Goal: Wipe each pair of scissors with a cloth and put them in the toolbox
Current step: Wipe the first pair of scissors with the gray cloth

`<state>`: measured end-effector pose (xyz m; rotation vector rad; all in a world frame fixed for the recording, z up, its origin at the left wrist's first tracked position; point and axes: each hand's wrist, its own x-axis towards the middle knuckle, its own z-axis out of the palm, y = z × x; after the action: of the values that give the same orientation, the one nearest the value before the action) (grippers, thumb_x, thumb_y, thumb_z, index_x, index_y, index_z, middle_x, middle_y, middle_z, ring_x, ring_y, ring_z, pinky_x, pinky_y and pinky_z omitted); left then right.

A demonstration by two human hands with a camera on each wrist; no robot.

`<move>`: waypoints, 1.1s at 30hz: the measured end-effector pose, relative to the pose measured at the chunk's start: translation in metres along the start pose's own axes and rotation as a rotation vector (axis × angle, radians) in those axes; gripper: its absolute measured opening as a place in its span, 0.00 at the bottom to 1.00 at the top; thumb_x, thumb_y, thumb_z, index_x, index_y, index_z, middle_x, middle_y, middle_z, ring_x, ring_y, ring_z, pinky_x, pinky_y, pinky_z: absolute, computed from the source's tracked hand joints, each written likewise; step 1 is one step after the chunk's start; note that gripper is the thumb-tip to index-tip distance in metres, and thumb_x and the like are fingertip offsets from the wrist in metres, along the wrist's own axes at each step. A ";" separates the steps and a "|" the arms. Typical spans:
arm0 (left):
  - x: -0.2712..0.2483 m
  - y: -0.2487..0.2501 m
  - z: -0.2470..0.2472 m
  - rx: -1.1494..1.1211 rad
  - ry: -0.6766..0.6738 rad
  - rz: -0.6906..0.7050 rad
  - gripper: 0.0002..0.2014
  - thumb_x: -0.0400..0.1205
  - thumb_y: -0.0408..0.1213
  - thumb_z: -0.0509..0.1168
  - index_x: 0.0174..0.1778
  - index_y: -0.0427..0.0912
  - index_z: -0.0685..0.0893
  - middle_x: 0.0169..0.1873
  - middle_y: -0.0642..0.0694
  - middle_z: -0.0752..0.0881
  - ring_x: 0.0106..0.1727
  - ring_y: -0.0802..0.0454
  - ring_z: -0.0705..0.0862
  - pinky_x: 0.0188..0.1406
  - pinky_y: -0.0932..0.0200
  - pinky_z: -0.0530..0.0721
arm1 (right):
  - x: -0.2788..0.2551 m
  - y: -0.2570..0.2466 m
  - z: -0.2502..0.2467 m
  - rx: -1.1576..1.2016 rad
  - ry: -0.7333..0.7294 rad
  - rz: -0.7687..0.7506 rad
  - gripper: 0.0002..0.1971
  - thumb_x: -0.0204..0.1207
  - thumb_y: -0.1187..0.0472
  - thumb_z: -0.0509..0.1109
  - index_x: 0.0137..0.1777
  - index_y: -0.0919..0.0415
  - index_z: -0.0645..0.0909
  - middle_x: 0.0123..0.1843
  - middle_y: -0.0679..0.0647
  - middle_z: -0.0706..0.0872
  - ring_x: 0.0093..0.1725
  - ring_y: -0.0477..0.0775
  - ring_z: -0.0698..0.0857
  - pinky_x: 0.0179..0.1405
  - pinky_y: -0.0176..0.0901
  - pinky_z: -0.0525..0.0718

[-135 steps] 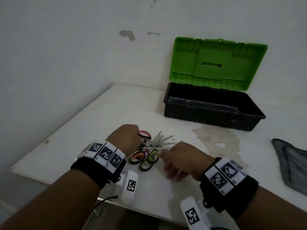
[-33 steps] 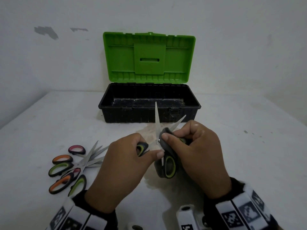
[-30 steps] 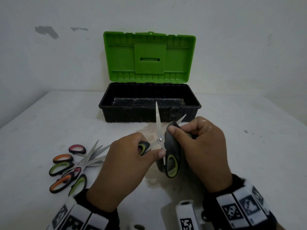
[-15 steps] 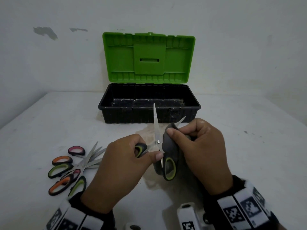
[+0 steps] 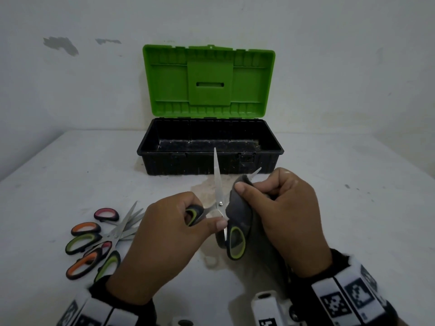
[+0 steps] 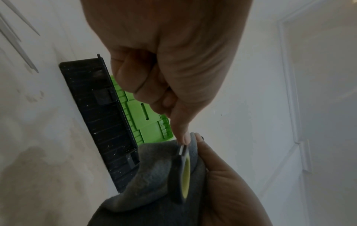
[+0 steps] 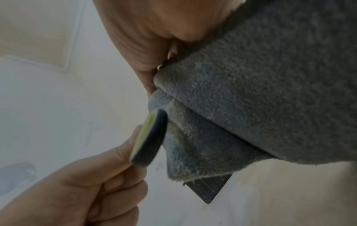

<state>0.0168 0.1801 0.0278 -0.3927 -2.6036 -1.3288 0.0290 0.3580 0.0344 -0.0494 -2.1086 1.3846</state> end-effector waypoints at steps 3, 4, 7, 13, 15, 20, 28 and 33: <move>0.000 0.002 0.001 0.007 0.002 0.004 0.19 0.66 0.58 0.76 0.28 0.49 0.77 0.19 0.53 0.72 0.25 0.63 0.72 0.26 0.73 0.73 | 0.005 0.003 -0.003 0.022 0.061 0.014 0.14 0.67 0.56 0.83 0.31 0.60 0.81 0.28 0.46 0.85 0.29 0.37 0.84 0.27 0.22 0.76; 0.000 0.002 0.002 0.003 0.006 0.004 0.19 0.66 0.57 0.76 0.28 0.49 0.77 0.19 0.53 0.72 0.25 0.64 0.73 0.27 0.73 0.73 | 0.005 0.003 -0.003 0.017 0.065 0.010 0.15 0.68 0.55 0.83 0.31 0.60 0.81 0.28 0.46 0.86 0.30 0.38 0.84 0.27 0.22 0.76; 0.000 0.002 0.000 0.009 0.007 0.000 0.18 0.66 0.57 0.76 0.28 0.49 0.77 0.19 0.53 0.72 0.25 0.63 0.73 0.26 0.73 0.73 | 0.000 0.001 -0.001 -0.038 0.005 -0.012 0.14 0.69 0.54 0.82 0.30 0.58 0.81 0.27 0.45 0.84 0.31 0.37 0.84 0.28 0.21 0.75; -0.001 0.005 0.000 0.045 -0.004 -0.008 0.19 0.66 0.59 0.75 0.29 0.49 0.77 0.20 0.52 0.72 0.24 0.62 0.71 0.22 0.70 0.70 | 0.006 0.003 -0.004 -0.037 0.063 -0.021 0.15 0.69 0.54 0.82 0.29 0.55 0.79 0.33 0.43 0.87 0.30 0.37 0.84 0.27 0.22 0.75; 0.000 0.002 -0.001 0.012 0.004 0.000 0.19 0.66 0.57 0.76 0.29 0.49 0.77 0.20 0.53 0.74 0.25 0.65 0.73 0.25 0.72 0.74 | 0.004 0.001 -0.004 -0.031 0.017 -0.025 0.14 0.69 0.55 0.82 0.29 0.56 0.80 0.34 0.43 0.87 0.30 0.36 0.84 0.27 0.21 0.75; 0.001 0.000 0.000 -0.005 0.004 0.019 0.21 0.63 0.60 0.76 0.28 0.47 0.78 0.19 0.53 0.73 0.26 0.63 0.73 0.30 0.72 0.74 | 0.010 0.005 -0.009 0.022 0.063 0.021 0.13 0.68 0.53 0.82 0.31 0.58 0.82 0.30 0.46 0.88 0.29 0.40 0.85 0.28 0.27 0.79; 0.002 -0.001 -0.001 -0.031 -0.021 0.016 0.20 0.63 0.59 0.77 0.27 0.48 0.77 0.20 0.57 0.74 0.25 0.62 0.72 0.28 0.72 0.74 | 0.009 0.004 -0.010 0.009 0.057 0.024 0.14 0.69 0.55 0.82 0.30 0.57 0.81 0.30 0.43 0.87 0.28 0.37 0.83 0.26 0.23 0.76; 0.002 -0.001 -0.004 -0.046 -0.046 -0.012 0.20 0.63 0.58 0.77 0.27 0.47 0.77 0.21 0.58 0.75 0.25 0.62 0.72 0.26 0.72 0.74 | 0.007 0.003 -0.009 -0.001 0.019 0.030 0.14 0.68 0.54 0.82 0.30 0.59 0.82 0.29 0.46 0.87 0.28 0.39 0.84 0.26 0.24 0.77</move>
<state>0.0147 0.1768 0.0295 -0.4199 -2.6203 -1.4018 0.0271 0.3688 0.0370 -0.0943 -2.1011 1.3944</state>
